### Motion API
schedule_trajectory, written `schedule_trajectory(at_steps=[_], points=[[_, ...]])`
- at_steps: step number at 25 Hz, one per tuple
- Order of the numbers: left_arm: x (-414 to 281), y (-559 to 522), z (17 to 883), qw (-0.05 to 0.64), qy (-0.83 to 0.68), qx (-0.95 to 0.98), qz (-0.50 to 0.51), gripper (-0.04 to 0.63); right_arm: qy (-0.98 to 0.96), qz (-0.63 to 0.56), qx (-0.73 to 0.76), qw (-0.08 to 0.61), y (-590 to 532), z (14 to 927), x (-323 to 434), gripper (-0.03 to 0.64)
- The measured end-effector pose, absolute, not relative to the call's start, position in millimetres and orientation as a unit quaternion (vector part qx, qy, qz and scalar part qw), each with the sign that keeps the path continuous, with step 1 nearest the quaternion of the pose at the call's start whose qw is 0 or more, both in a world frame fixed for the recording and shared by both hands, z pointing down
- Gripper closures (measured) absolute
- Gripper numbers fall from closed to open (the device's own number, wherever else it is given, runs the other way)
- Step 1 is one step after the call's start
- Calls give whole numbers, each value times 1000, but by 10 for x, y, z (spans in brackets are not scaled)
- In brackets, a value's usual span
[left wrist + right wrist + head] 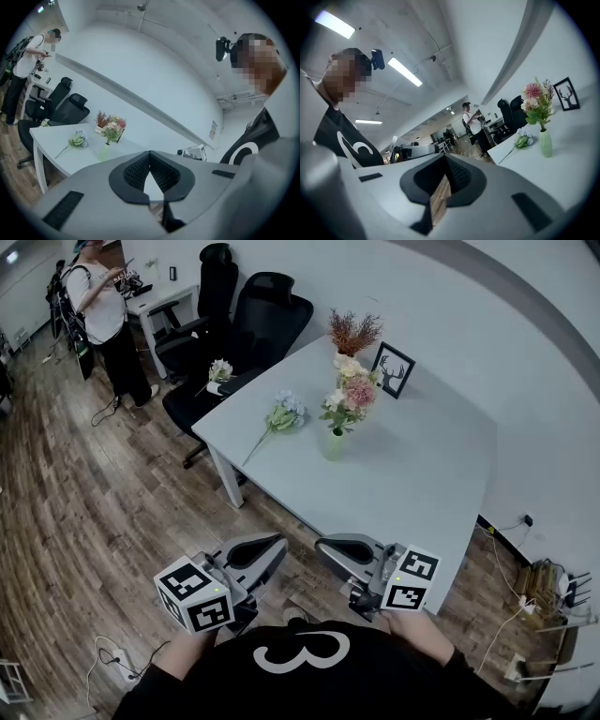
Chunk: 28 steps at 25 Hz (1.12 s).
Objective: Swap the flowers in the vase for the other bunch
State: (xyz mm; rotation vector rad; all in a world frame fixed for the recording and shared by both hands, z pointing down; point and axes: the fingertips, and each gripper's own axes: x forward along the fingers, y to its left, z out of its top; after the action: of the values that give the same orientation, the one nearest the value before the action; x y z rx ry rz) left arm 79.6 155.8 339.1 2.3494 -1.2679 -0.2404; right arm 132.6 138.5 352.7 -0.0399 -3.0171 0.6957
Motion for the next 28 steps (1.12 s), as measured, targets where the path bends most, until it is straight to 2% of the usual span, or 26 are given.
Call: schedule_trajectory(at_steps=[10,28], points=[[874,1285,3502,241,-460,851,-80,584,-971,237,-3,30,1107,3657,1381,610],[1067,678,3340,218,-454,862,-63,584,-974,228,3,-13,428,3440,1556,609]])
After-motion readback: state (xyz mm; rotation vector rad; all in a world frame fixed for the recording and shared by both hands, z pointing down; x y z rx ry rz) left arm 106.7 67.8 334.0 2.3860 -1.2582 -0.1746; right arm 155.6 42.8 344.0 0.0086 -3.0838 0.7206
